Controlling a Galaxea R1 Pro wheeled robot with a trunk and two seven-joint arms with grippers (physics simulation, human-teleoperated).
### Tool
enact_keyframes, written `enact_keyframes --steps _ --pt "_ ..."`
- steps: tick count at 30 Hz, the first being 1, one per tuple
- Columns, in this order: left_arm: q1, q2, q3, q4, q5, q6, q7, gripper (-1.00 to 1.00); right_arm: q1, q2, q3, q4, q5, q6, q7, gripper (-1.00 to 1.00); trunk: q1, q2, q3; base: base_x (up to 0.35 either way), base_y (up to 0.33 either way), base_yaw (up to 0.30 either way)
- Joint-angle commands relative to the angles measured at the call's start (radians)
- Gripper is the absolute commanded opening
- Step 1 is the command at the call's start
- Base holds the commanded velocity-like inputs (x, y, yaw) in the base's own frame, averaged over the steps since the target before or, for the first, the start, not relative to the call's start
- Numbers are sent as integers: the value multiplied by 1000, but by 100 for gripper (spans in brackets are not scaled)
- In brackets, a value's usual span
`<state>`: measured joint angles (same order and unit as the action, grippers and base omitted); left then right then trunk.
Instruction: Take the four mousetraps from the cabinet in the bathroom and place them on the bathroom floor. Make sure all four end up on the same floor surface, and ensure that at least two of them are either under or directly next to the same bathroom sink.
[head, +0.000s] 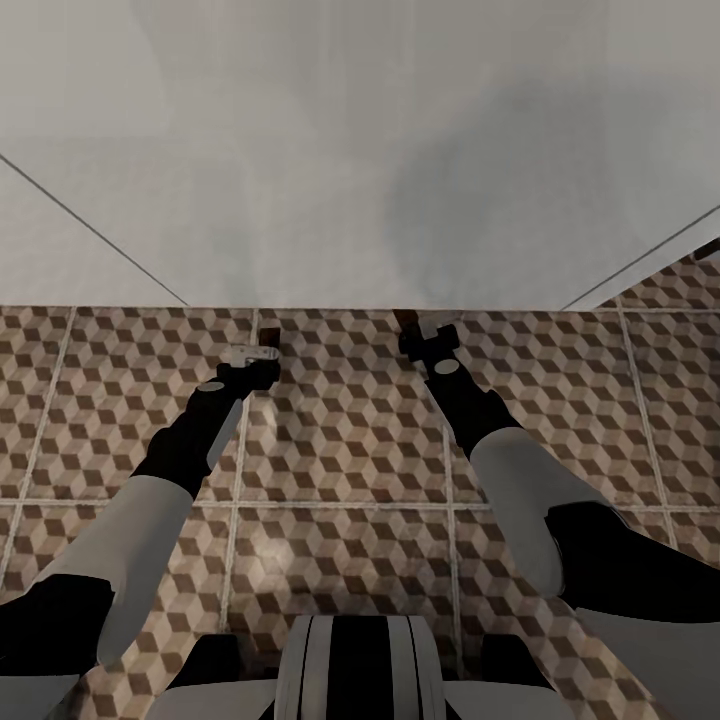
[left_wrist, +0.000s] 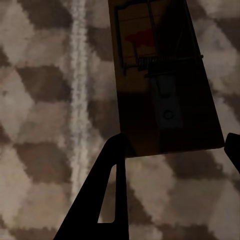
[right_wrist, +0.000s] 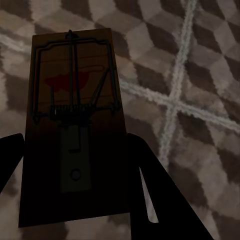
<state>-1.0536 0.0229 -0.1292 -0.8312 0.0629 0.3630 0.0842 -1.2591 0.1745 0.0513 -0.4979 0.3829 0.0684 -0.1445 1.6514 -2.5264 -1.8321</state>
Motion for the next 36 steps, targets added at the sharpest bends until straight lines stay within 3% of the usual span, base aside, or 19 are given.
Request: enact_keyframes --steps 1,36 --pt "0 2 -6 -2 6 5 9 -100 0 0 4 -1 8 7 -9 -100 0 0 0 1 0 0" --pt "0 1 -6 -6 6 4 9 -100 0 0 4 -1 7 -16 -9 -100 0 0 0 0 0 0"
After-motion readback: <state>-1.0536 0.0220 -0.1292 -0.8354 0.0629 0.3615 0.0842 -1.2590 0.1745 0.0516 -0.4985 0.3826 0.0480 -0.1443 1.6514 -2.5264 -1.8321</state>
